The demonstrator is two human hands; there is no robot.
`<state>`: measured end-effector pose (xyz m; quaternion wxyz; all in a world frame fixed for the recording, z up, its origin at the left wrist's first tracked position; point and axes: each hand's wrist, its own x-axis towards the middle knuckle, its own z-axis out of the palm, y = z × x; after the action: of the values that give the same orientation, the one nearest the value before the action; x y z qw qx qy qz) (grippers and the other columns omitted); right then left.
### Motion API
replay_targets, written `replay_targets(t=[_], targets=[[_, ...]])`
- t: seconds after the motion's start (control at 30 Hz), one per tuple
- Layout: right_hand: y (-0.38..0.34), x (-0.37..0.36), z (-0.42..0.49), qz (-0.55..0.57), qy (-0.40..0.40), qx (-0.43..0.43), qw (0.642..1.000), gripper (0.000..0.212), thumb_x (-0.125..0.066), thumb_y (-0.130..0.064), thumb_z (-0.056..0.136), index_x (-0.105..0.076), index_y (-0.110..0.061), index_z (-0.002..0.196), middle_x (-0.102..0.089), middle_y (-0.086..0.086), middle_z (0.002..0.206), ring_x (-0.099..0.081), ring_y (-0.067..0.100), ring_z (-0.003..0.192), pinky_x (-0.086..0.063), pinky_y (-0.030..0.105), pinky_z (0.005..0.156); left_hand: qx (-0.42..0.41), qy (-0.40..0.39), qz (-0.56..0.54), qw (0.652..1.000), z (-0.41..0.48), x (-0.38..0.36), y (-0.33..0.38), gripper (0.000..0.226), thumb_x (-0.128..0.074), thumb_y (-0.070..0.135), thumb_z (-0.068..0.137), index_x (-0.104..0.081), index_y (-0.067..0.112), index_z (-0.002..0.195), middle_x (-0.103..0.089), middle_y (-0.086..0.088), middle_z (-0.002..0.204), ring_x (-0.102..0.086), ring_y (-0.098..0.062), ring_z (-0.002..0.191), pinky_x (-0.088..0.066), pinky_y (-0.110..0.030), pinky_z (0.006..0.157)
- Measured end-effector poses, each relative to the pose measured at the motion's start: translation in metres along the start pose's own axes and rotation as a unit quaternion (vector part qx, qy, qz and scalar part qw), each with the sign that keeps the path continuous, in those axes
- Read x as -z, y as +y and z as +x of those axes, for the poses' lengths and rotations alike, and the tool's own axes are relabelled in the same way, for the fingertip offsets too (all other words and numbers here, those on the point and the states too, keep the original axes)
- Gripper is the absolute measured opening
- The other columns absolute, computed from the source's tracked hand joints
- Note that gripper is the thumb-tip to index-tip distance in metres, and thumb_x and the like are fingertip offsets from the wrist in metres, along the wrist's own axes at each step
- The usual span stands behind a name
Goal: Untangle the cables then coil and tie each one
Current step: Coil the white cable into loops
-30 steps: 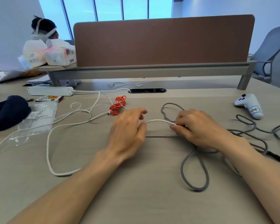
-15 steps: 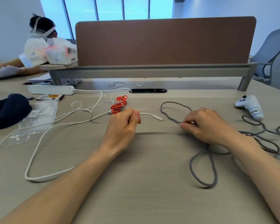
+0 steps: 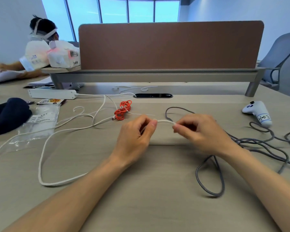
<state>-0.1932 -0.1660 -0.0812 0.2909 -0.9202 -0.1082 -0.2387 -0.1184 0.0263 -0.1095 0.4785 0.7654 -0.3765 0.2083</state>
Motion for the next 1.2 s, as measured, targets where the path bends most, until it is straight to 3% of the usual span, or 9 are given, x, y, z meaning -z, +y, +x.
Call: replay_targets(t=[0.1, 0.23, 0.33, 0.53, 0.67, 0.77, 0.83, 0.97, 1.2], targets=[[-0.005, 0.012, 0.000, 0.116, 0.010, -0.048, 0.992, 0.022, -0.065, -0.026, 0.088, -0.071, -0.015, 0.069, -0.059, 0.009, 0.055, -0.046, 0.010, 0.050, -0.035, 0.022, 0.050, -0.007, 0.076, 0.086, 0.993, 0.007, 0.004, -0.010, 0.022, -0.060, 0.036, 0.087, -0.072, 0.018, 0.083, -0.048, 0.001, 0.078, -0.046, -0.010, 0.074, -0.038, -0.024, 0.068], [-0.017, 0.010, -0.006, 0.206, -0.096, -0.031, 0.973, 0.020, -0.067, -0.019, 0.088, -0.072, -0.007, 0.072, -0.061, 0.004, 0.055, -0.050, 0.010, 0.051, -0.036, 0.021, 0.050, -0.036, 0.082, 0.118, 0.989, 0.008, 0.007, -0.010, 0.022, -0.060, 0.034, 0.088, -0.075, 0.019, 0.082, -0.050, 0.013, 0.056, -0.044, -0.006, 0.052, -0.040, -0.032, 0.056], [-0.024, -0.001, -0.008, 0.210, -0.140, -0.001, 0.968, 0.026, -0.067, -0.028, 0.084, -0.071, -0.006, 0.071, -0.063, 0.011, 0.060, -0.050, 0.026, 0.053, -0.038, 0.034, 0.050, 0.043, 0.007, -0.041, 0.998, 0.004, 0.005, 0.002, 0.039, -0.051, 0.044, 0.093, -0.071, 0.019, 0.070, -0.065, 0.003, 0.056, -0.060, -0.007, 0.051, -0.046, -0.027, 0.053], [-0.029, -0.013, -0.011, 0.176, -0.180, 0.029, 0.968, 0.022, -0.070, -0.030, 0.084, -0.073, -0.012, 0.070, -0.060, 0.008, 0.056, -0.045, 0.012, 0.049, -0.035, 0.019, 0.051, 0.138, -0.050, -0.250, 0.957, 0.002, 0.004, 0.019, 0.029, -0.071, 0.044, 0.073, -0.069, 0.016, 0.082, -0.073, -0.009, 0.072, -0.069, -0.020, 0.060, -0.056, -0.032, 0.059], [-0.025, -0.006, -0.011, 0.152, -0.146, 0.033, 0.977, 0.032, -0.067, -0.043, 0.078, -0.071, -0.013, 0.067, -0.057, 0.011, 0.055, -0.046, 0.022, 0.050, -0.035, 0.031, 0.049, 0.120, -0.056, -0.312, 0.941, -0.001, 0.001, 0.023, 0.009, -0.062, 0.014, 0.081, -0.067, 0.007, 0.083, -0.070, -0.010, 0.067, -0.062, -0.024, 0.055, -0.054, -0.030, 0.055], [-0.012, 0.006, -0.006, 0.233, -0.009, -0.011, 0.972, 0.021, -0.058, -0.019, 0.077, -0.062, -0.008, 0.061, -0.054, 0.006, 0.051, -0.048, 0.017, 0.047, -0.039, 0.029, 0.048, 0.119, -0.090, -0.375, 0.915, -0.002, 0.003, 0.023, 0.013, -0.054, 0.006, 0.082, -0.063, 0.008, 0.091, -0.062, -0.009, 0.060, -0.057, -0.024, 0.050, -0.049, -0.029, 0.051], [-0.006, 0.010, -0.002, 0.256, 0.037, -0.035, 0.965, 0.007, -0.057, -0.015, 0.075, -0.062, -0.010, 0.075, -0.060, 0.001, 0.065, -0.055, 0.016, 0.057, -0.044, 0.032, 0.052, 0.124, -0.132, -0.438, 0.881, -0.002, 0.004, 0.024, 0.016, -0.049, 0.002, 0.083, -0.056, 0.008, 0.096, -0.053, -0.008, 0.057, -0.051, -0.023, 0.045, -0.046, -0.028, 0.049], [-0.001, -0.003, -0.003, 0.186, -0.116, -0.002, 0.976, 0.034, -0.056, -0.037, 0.088, -0.055, -0.034, 0.122, -0.060, -0.010, 0.118, -0.059, 0.010, 0.108, -0.051, 0.034, 0.088, 0.125, -0.188, -0.516, 0.826, -0.004, 0.003, 0.027, 0.016, -0.045, 0.001, 0.087, -0.048, 0.010, 0.101, -0.042, -0.006, 0.058, -0.046, -0.019, 0.039, -0.040, -0.027, 0.048], [-0.007, -0.001, -0.002, 0.150, -0.113, 0.015, 0.982, 0.046, -0.043, -0.047, 0.092, -0.070, -0.011, 0.085, -0.069, 0.001, 0.077, -0.062, 0.016, 0.074, -0.049, 0.044, 0.076, 0.192, -0.094, -0.550, 0.807, 0.005, 0.015, 0.028, 0.016, -0.050, 0.002, 0.086, -0.052, 0.016, 0.092, -0.036, -0.002, 0.060, -0.020, -0.005, 0.037, -0.019, -0.010, 0.038]])
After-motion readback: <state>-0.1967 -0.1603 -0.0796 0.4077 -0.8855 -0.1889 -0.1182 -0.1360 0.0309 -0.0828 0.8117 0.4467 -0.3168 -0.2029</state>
